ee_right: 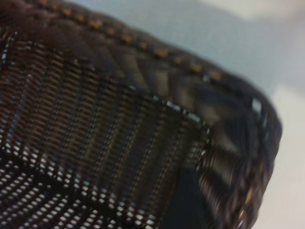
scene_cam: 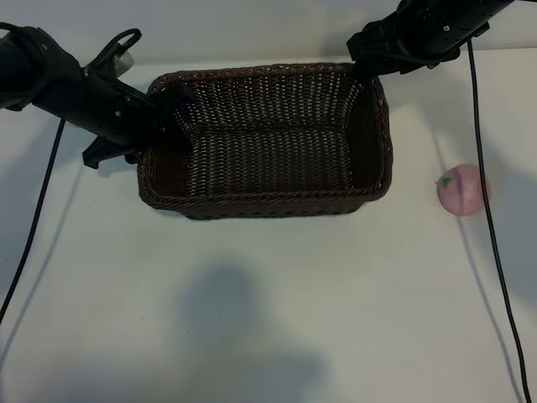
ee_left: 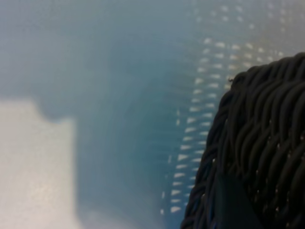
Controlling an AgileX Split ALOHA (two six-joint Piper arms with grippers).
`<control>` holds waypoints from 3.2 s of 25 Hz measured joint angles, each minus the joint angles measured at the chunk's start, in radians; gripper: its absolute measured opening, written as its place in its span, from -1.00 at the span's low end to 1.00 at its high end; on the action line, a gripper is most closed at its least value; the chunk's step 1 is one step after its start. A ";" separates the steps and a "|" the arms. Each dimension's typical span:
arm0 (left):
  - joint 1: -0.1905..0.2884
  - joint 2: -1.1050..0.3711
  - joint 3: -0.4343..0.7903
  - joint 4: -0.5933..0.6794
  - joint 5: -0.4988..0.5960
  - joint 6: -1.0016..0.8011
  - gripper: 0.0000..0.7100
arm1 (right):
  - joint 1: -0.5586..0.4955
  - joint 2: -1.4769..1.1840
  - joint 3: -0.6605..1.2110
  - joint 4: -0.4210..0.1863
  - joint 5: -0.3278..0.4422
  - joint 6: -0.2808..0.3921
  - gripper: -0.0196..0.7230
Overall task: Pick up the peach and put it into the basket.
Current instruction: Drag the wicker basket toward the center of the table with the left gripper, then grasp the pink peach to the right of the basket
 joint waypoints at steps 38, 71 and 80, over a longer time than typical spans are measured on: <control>-0.002 0.050 0.000 0.043 0.060 -0.039 -0.22 | 0.000 0.000 0.000 -0.005 0.015 0.000 0.63; -0.002 -0.074 -0.171 0.356 0.274 -0.173 0.51 | 0.000 0.000 0.000 -0.007 0.015 -0.001 0.63; -0.002 -0.092 -0.298 0.382 0.392 -0.140 0.51 | 0.000 0.000 0.000 -0.007 0.016 -0.001 0.63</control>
